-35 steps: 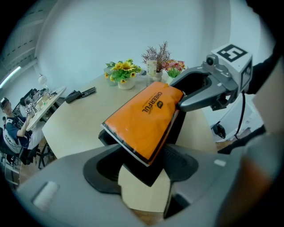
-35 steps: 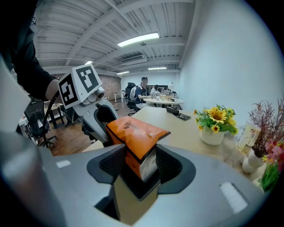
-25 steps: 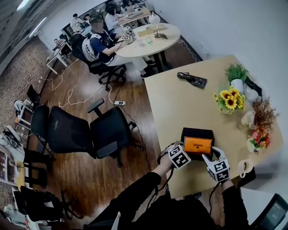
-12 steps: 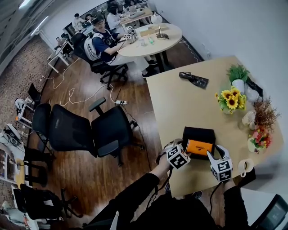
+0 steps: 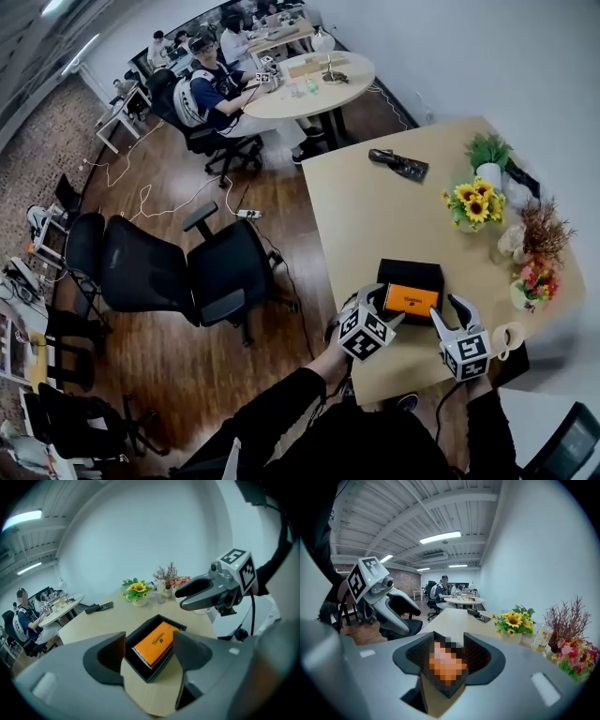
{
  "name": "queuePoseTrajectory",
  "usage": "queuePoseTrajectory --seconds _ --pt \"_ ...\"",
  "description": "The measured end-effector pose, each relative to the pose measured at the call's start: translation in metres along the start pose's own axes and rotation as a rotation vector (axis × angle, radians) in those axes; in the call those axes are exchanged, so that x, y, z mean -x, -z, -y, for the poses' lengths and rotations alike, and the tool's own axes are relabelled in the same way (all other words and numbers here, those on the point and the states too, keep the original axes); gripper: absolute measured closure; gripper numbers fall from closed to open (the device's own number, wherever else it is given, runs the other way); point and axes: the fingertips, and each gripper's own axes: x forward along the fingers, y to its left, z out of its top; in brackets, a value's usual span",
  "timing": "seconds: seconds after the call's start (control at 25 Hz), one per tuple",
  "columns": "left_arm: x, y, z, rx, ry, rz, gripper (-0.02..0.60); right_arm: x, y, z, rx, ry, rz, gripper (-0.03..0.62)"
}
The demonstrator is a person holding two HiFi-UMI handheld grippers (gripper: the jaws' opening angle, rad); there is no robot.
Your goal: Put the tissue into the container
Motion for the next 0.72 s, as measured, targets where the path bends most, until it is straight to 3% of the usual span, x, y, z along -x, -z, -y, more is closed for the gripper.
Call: queuePoseTrajectory --seconds 0.4,0.72 --pt "0.09 -0.054 0.037 0.021 -0.034 0.238 0.281 0.079 -0.066 -0.015 -0.091 0.037 0.218 0.396" --pt "0.18 -0.083 0.074 0.02 -0.05 0.5 0.282 0.158 -0.107 -0.046 -0.095 0.06 0.349 0.396"
